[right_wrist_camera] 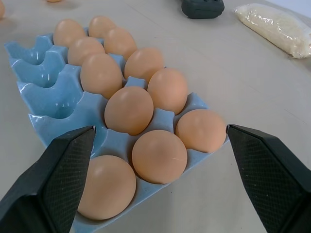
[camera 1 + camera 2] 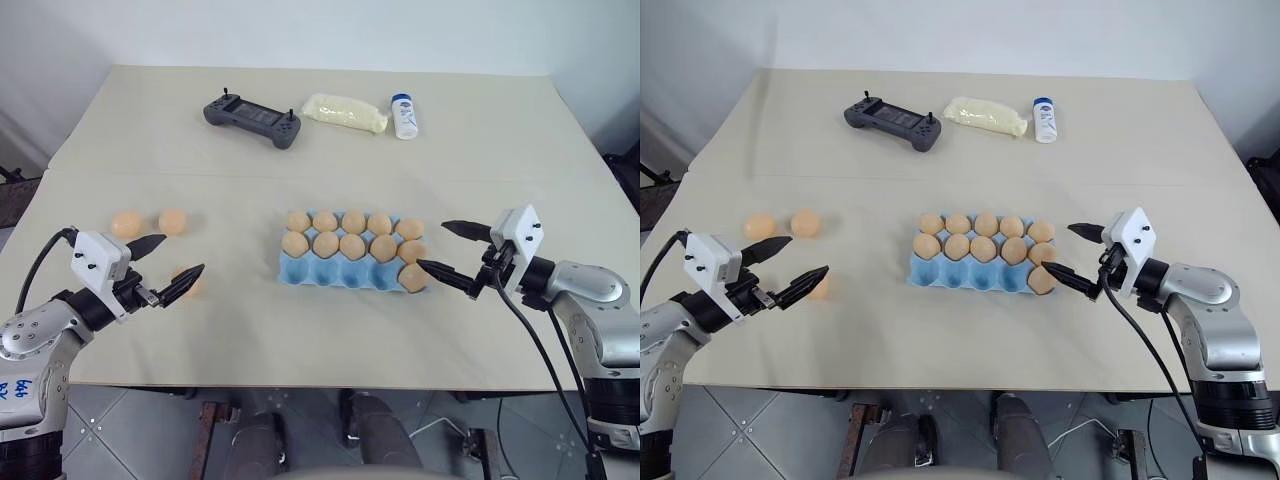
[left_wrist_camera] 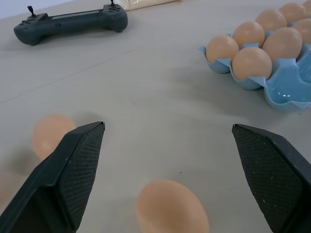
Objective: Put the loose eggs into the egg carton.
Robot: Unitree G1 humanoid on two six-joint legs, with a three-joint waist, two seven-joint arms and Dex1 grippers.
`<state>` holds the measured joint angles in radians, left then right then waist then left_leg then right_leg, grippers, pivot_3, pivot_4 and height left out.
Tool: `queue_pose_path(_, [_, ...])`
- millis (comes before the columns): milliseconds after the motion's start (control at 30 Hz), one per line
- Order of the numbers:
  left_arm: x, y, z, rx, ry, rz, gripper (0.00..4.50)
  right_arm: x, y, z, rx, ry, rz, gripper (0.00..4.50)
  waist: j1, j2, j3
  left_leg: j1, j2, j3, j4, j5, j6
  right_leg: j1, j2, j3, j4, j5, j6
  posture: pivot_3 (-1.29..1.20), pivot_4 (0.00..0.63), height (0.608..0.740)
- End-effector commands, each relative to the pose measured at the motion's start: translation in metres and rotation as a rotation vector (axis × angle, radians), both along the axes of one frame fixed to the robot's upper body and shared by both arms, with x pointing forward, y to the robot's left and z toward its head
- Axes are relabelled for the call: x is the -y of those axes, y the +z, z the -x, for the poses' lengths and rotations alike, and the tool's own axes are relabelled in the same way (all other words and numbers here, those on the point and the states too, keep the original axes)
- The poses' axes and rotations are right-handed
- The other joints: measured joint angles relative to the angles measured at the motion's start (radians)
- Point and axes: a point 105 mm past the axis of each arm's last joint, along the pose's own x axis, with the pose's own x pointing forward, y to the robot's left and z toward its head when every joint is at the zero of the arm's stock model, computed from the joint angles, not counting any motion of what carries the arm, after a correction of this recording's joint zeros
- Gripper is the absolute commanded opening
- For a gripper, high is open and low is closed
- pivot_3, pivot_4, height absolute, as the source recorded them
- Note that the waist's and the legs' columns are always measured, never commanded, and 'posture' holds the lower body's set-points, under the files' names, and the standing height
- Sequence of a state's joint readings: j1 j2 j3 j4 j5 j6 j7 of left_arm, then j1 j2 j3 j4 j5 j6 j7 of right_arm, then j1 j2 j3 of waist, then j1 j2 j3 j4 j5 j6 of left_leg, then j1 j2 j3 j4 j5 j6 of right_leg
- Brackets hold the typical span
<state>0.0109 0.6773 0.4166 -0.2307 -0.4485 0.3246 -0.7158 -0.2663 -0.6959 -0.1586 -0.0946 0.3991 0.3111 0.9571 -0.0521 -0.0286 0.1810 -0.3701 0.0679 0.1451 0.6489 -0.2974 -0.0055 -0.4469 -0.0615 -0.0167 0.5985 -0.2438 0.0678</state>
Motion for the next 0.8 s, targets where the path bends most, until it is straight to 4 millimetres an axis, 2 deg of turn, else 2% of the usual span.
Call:
queue_pose_path(33, [0.001, 0.017, 0.001, 0.069, 0.002, 0.013, 4.48, -0.004, 0.012, 0.001, 0.041, 0.024, 0.007, 4.5, 0.0, 0.0, 0.0, 0.0, 0.0, 0.0, 0.0, 0.0, 0.0, 0.0, 0.0, 0.0, 0.0, 0.0, 0.0, 0.0, 0.15, 0.74])
queue_pose_path(333, [0.003, 0.032, 0.0, 0.1, 0.06, 0.032, 4.48, -0.009, 0.017, -0.005, 0.044, 0.055, -0.003, 4.5, 0.0, 0.0, 0.0, 0.0, 0.0, 0.0, 0.0, 0.0, 0.0, 0.0, 0.0, 0.0, 0.0, 0.0, 0.0, 0.0, 0.15, 0.74])
queue_pose_path(467, [0.0, 0.038, 0.002, 0.098, 0.166, 0.024, 4.48, -0.017, 0.022, -0.018, 0.04, 0.068, -0.022, 4.5, -0.003, 0.0, 0.0, 0.0, 0.0, 0.0, 0.0, 0.0, 0.0, 0.0, 0.0, 0.001, 0.0, 0.0, 0.0, 0.0, 0.15, 0.74])
queue_pose_path(667, [-0.001, 0.044, 0.016, 0.103, 0.293, 0.078, 4.48, -0.026, 0.025, -0.029, 0.031, 0.122, -0.015, 4.5, -0.001, 0.0, 0.0, 0.0, 0.0, 0.0, 0.0, 0.0, 0.0, 0.0, 0.001, 0.001, 0.001, 0.0, 0.0, 0.0, 0.15, 0.74])
queue_pose_path(800, [-0.004, 0.038, 0.035, 0.139, 0.471, 0.141, 4.48, -0.039, 0.031, -0.032, 0.056, 0.232, -0.05, 4.5, -0.003, 0.0, 0.0, 0.0, 0.0, 0.002, 0.001, -0.001, 0.0, 0.0, 0.001, 0.002, 0.0, 0.001, 0.001, 0.0, 0.15, 0.74])
